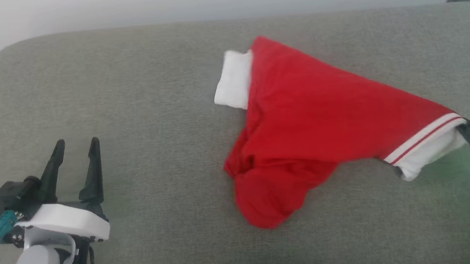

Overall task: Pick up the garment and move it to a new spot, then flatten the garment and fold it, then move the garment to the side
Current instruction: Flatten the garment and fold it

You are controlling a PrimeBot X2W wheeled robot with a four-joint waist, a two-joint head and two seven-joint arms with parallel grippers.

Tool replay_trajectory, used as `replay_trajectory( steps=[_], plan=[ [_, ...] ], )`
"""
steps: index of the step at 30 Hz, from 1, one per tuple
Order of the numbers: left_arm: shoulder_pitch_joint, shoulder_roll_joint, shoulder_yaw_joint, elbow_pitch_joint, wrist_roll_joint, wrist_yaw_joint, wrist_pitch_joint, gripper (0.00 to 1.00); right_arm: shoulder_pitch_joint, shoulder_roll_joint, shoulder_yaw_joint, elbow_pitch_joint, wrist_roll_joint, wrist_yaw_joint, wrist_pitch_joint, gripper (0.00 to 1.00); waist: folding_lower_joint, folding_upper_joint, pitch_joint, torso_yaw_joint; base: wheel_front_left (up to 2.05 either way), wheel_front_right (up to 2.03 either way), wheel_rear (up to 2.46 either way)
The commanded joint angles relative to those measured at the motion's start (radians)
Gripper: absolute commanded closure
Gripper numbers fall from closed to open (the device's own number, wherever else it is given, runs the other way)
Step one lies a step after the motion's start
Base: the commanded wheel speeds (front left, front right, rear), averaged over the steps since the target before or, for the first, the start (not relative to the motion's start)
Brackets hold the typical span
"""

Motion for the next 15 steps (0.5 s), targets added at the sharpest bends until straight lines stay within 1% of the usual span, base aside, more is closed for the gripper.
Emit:
replay_trajectory(
  steps=[1,3,7,9,10,11,12,13,15],
  plan=[
    [-0.015,0.002,-0.003,0.005,0.001,-0.004,-0.005,0.0,0.01,0.004,-0.013,0.018,-0.001,-0.001,0.006,1.0,0.0,-0.0001,0.009,-0.012,0.0,0.0,0.0],
    [-0.028,0.004,-0.009,0.011,-0.002,-0.004,-0.005,0.0,0.008,0.008,-0.022,0.047,0.007,-0.001,0.003,1.0,0.0,-0.0001,0.014,-0.013,0.0,0.0,0.0],
    [-0.049,0.006,-0.022,0.027,-0.012,-0.005,-0.005,0.0,-0.018,0.031,0.005,0.116,0.034,-0.001,-0.011,0.99,0.0,-0.0001,0.022,-0.011,0.0,0.0,0.0],
    [-0.058,0.008,-0.036,0.033,-0.02,-0.006,-0.005,0.0,-0.024,0.042,0.029,0.155,0.05,-0.001,-0.009,0.92,0.0,-0.0001,0.024,-0.008,0.0,0.0,0.0],
    [-0.063,0.011,-0.043,0.035,-0.024,-0.006,-0.005,0.0,-0.03,0.046,0.041,0.166,0.056,-0.001,-0.012,0.79,0.0,-0.0001,0.025,-0.006,0.0,0.0,0.0],
    [-0.069,0.014,-0.05,0.039,-0.029,-0.006,-0.005,0.0,-0.037,0.048,0.052,0.179,0.062,-0.001,-0.014,0.61,0.0,-0.0001,0.026,-0.005,0.0,0.0,0.0],
    [-0.074,0.017,-0.058,0.042,-0.032,-0.006,-0.005,0.0,-0.044,0.052,0.062,0.188,0.071,-0.001,-0.015,0.13,0.0,-0.0001,0.026,-0.005,0.0,0.0,0.0],
    [-0.079,0.022,-0.067,0.045,-0.039,-0.006,-0.005,0.0,-0.049,0.054,0.068,0.193,0.075,-0.001,-0.017,0.0,0.0,-0.0001,0.026,-0.006,0.0,0.0,0.0],
    [-0.09,0.031,-0.083,0.054,-0.05,-0.006,-0.005,0.0,-0.06,0.055,0.082,0.197,0.088,-0.001,-0.026,0.0,0.0,-0.0001,0.024,-0.012,0.0,0.0,0.0]
  ],
)
